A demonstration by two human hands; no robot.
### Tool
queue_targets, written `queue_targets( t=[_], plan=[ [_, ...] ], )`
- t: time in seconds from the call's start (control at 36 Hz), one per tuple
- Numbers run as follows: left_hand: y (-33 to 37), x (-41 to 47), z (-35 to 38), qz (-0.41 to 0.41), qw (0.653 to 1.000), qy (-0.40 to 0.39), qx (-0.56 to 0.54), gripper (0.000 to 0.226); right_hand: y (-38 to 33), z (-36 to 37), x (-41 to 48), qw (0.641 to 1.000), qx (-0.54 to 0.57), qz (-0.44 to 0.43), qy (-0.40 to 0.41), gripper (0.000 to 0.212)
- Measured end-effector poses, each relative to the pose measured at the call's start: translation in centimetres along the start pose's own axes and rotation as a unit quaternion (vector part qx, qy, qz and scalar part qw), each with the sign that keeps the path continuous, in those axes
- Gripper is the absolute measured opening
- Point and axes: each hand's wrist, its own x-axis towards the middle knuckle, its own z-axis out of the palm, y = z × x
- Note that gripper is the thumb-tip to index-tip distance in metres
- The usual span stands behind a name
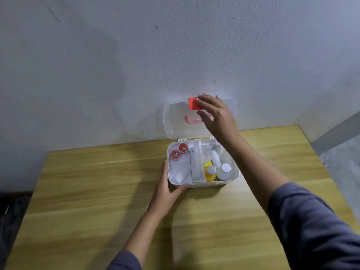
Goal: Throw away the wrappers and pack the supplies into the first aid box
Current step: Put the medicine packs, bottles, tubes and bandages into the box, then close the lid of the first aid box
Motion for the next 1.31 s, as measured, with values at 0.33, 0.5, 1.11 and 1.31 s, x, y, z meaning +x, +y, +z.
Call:
queue_targets(
  t=[0.33, 0.5, 1.11, 1.31],
  plan=[
    [-0.2, 1.2, 0.6, 0.006, 0.999, 0.021, -0.025, 0.073, -1.3, -2.7, -2.9, 0.996, 0.026, -0.050, 0.068, 0.018],
    [-0.9, 1.7, 1.4, -0.024, 0.998, 0.035, -0.041, 0.088, -2.0, -3.4, -9.1, 0.997, 0.044, -0.059, 0.034, 0.019],
    [-1.9, 1.7, 1.6, -0.012, 0.999, 0.040, -0.016, 0.094, -0.5, -1.4, -19.6, 0.995, 0.037, 0.002, -0.090, 0.030],
    [-1.7, 1.6, 1.7, -0.001, 0.999, 0.039, -0.021, 0.091, -0.6, -1.9, -17.2, 1.000, -0.011, 0.005, -0.026, 0.036]
  ],
)
